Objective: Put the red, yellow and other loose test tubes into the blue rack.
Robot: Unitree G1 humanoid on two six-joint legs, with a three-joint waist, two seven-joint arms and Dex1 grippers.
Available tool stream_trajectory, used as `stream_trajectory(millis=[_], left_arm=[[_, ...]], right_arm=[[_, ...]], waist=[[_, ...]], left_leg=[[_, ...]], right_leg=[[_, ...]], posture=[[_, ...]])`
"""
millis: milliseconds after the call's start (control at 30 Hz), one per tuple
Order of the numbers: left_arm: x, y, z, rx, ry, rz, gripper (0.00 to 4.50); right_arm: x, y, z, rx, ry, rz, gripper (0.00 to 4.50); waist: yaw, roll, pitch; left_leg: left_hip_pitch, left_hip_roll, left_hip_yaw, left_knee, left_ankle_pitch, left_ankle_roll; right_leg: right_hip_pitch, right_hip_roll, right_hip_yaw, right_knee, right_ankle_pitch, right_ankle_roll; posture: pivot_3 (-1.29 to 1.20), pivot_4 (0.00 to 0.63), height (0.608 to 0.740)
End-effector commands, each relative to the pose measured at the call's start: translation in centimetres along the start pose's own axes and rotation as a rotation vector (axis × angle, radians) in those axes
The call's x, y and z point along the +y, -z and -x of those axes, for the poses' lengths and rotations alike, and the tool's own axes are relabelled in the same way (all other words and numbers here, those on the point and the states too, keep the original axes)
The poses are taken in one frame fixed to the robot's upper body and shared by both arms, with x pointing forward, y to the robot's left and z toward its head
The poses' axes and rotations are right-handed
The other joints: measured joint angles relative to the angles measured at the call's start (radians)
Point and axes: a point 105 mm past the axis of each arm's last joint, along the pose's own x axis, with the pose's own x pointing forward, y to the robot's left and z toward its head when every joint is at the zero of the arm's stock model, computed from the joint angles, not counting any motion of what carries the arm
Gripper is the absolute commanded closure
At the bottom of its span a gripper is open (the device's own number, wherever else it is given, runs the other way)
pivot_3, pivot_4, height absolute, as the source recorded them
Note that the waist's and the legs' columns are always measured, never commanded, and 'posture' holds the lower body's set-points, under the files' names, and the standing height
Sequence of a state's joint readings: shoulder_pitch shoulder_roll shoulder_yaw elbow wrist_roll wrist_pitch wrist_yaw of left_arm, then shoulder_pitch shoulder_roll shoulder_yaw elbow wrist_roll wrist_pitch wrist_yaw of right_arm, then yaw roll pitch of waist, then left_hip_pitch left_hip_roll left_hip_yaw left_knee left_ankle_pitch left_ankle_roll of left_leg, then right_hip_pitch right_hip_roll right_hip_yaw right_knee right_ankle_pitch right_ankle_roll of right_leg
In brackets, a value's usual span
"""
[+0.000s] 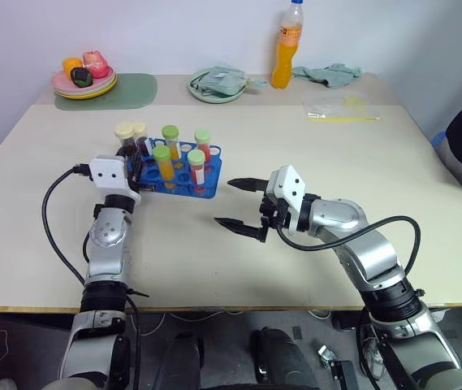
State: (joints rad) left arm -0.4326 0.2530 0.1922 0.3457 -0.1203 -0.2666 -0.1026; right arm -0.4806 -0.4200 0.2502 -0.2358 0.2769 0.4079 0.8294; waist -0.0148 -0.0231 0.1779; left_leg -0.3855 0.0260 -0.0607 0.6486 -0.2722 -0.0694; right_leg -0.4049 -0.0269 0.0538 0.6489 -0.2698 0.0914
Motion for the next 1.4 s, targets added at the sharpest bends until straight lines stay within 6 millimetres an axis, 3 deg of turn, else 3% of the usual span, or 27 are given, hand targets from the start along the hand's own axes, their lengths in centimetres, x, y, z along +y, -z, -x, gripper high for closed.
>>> stream_trajectory(millis=[33, 467, 967, 1400], left_arm=[[0.8, -0.2, 0.2, -0.003, -0.025, -0.011, 3.84], [0.5, 0.4, -0.7, 0.013, -0.02, -0.025, 3.84], [0.9, 0.4, 0.4, 0.015, -0.034, 0.008, 3.84], [0.2, 0.9, 0.0, 0.037, -0.014, 0.017, 3.84]], right_arm=[[0.1, -1.3, 0.0, -0.04, -0.001, 0.04, 0.18], [0.2, -1.1, 0.2, -0.032, 0.006, 0.038, 0.18], [0.2, -1.1, 0.3, -0.031, 0.002, 0.036, 0.18], [0.3, -1.1, 0.1, -0.033, 0.0, 0.036, 0.18]], waist=[[0.0, 0.0, 0.0], [0.0, 0.0, 0.0], [0.0, 0.0, 0.0], [0.0, 0.0, 0.0]], left_leg=[[0.0, 0.0, 0.0, 0.0, 0.0, 0.0], [0.001, 0.0, 0.0, 0.0, 0.0, 0.0], [0.001, 0.0, 0.0, 0.0, 0.0, 0.0], [0.001, 0.0, 0.0, 0.0, 0.0, 0.0]], right_leg=[[0.0, 0.0, 0.0, 0.0, 0.0, 0.0], [0.001, 0.0, 0.0, 0.0, 0.0, 0.0], [0.001, 0.0, 0.0, 0.0, 0.0, 0.0], [0.001, 0.0, 0.0, 0.0, 0.0, 0.0]], posture=[[0.0, 0.15, 0.74], [0.0, 0.15, 0.74], [0.0, 0.15, 0.74], [0.0, 0.15, 0.74]])
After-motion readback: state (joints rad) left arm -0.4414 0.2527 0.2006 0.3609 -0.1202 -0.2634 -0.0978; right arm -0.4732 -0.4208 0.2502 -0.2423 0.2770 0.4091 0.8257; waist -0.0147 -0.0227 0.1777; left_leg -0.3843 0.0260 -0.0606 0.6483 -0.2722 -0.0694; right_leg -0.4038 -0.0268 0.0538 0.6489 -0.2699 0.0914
